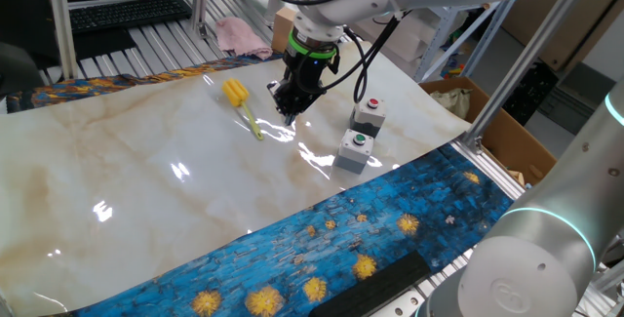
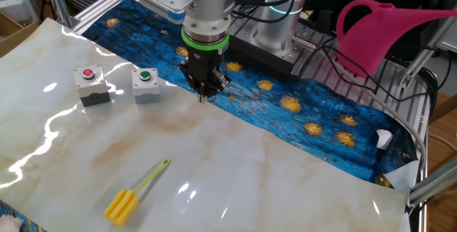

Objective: Scrub the table with a brush

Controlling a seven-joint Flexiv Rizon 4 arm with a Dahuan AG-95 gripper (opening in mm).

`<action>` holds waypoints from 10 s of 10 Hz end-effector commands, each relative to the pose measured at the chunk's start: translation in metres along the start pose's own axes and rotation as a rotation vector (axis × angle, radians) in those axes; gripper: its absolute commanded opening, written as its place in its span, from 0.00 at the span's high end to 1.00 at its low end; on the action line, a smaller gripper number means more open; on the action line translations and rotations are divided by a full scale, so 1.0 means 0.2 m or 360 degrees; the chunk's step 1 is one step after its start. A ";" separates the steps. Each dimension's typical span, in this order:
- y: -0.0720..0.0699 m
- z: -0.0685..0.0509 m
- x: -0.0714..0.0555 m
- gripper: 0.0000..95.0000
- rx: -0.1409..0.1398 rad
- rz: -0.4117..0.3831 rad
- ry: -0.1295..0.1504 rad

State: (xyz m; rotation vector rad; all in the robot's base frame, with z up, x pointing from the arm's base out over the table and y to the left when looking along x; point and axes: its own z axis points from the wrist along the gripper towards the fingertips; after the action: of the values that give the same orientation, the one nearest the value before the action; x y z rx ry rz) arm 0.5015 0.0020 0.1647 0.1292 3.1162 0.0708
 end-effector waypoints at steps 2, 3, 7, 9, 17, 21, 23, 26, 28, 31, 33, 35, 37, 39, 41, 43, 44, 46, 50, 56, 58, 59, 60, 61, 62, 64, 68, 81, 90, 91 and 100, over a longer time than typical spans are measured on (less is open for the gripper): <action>0.00 0.00 0.00 1.00 0.0001 -0.0002 0.0000; 0.00 0.00 0.00 1.00 0.0000 -0.0002 0.0000; 0.00 0.00 0.00 1.00 0.0001 -0.0003 -0.0002; 0.00 0.00 0.00 1.00 0.0002 -0.0001 -0.0002; 0.00 0.01 0.00 1.00 0.0005 0.0000 -0.0008; 0.00 0.01 0.00 1.00 0.0006 0.0001 -0.0010; 0.00 0.01 -0.01 1.00 0.0006 0.0002 -0.0013; 0.02 0.06 -0.04 1.00 -0.0001 0.0011 -0.0018; 0.03 0.11 -0.09 1.00 0.0001 0.0014 -0.0021; 0.04 0.19 -0.17 1.00 -0.0003 0.0051 0.0004; 0.03 0.23 -0.23 1.00 -0.0002 0.0041 -0.0004; 0.02 0.26 -0.31 1.00 -0.0003 0.0016 0.0001; 0.01 0.29 -0.38 1.00 -0.0003 -0.0010 0.0010; -0.01 0.32 -0.44 1.00 0.0001 -0.0016 0.0008; -0.03 0.35 -0.50 1.00 0.0010 -0.0027 0.0006; -0.05 0.37 -0.55 1.00 0.0014 -0.0042 0.0006; -0.06 0.37 -0.57 1.00 0.0019 -0.0048 0.0011; -0.07 0.36 -0.57 1.00 0.0017 -0.0045 0.0018; -0.06 0.36 -0.57 1.00 0.0021 -0.0044 0.0000; -0.06 0.36 -0.57 1.00 -0.0008 0.0002 0.0073; -0.06 0.36 -0.57 1.00 0.0012 0.0013 0.0073; -0.06 0.36 -0.57 1.00 0.0026 0.0012 0.0070; -0.06 0.36 -0.57 1.00 0.0051 0.0014 0.0060; -0.06 0.36 -0.57 1.00 0.0058 0.0004 0.0043; -0.06 0.36 -0.57 1.00 0.0058 0.0000 0.0074; -0.06 0.36 -0.57 1.00 0.0068 -0.0059 0.0098; -0.07 0.39 -0.58 0.60 0.0069 -0.0009 0.0054; -0.12 0.58 -0.82 0.80 0.0049 -0.0005 -0.0037; -0.14 0.69 -0.97 0.60 0.0038 0.0005 -0.0068; -0.14 0.69 -0.98 0.60 0.0038 0.0004 -0.0071; -0.14 0.76 -1.03 0.80 0.0036 -0.0002 -0.0082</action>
State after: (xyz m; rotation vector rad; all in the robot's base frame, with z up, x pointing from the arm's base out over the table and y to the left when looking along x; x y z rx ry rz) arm 0.7089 -0.0375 0.0143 0.1265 3.0662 0.0319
